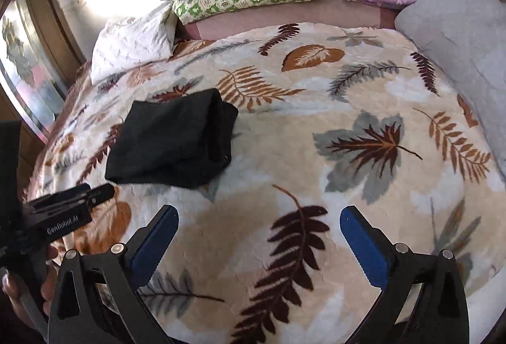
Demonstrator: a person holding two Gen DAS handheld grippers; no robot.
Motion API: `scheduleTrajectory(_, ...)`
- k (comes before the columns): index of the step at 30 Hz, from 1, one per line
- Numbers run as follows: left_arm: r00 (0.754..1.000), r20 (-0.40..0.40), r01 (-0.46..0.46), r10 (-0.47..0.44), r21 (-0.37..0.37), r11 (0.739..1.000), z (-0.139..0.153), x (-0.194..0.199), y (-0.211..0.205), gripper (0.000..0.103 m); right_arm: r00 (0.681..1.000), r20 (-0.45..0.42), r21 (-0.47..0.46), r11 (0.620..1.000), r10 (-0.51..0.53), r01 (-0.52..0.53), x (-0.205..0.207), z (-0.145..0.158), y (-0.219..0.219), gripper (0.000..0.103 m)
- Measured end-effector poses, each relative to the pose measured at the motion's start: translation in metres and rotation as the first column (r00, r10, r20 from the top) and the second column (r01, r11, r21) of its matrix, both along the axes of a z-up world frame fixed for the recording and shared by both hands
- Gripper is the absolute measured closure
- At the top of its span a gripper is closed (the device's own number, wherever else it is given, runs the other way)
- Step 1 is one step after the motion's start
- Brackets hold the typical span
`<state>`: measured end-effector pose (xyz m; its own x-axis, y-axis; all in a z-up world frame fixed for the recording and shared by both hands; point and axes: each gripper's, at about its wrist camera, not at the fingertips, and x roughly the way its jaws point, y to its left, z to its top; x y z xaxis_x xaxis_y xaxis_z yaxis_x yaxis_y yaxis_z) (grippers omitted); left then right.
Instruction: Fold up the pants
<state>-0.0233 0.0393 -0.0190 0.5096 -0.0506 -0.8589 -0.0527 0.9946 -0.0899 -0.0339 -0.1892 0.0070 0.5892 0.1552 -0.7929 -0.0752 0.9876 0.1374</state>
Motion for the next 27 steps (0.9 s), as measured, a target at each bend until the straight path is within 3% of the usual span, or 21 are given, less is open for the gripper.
scheduleTrajectory(3,0.999,0.014,-0.033,0.033,0.017,0.999,-0.001,-0.011,-0.012,0.048,1.0,0.012,-0.062,0.998,0.003,-0.002,-0.017,0.0,0.0,0.0)
scheduleTrajectory(7,0.996,0.061,-0.065,0.062,0.056,0.996,-0.002,-0.021,-0.025,0.048,0.998,0.058,-0.047,0.999,0.006,-0.004,-0.033,0.011,-0.01,0.0)
scheduleTrajectory(12,0.997,0.073,-0.039,0.03,0.123,0.992,-0.001,-0.023,-0.038,0.048,0.996,0.087,-0.04,0.999,-0.004,0.007,-0.036,0.015,-0.019,0.0)
scheduleTrajectory(16,0.993,0.117,-0.038,0.022,0.136,0.99,0.006,-0.029,-0.044,0.048,0.996,0.089,-0.036,0.999,-0.018,0.021,-0.038,0.012,-0.027,0.0)
scheduleTrajectory(27,0.992,0.125,-0.036,0.019,0.14,0.989,0.006,-0.035,-0.048,0.048,0.996,0.066,-0.004,0.998,-0.063,0.063,-0.039,0.002,-0.043,0.0)
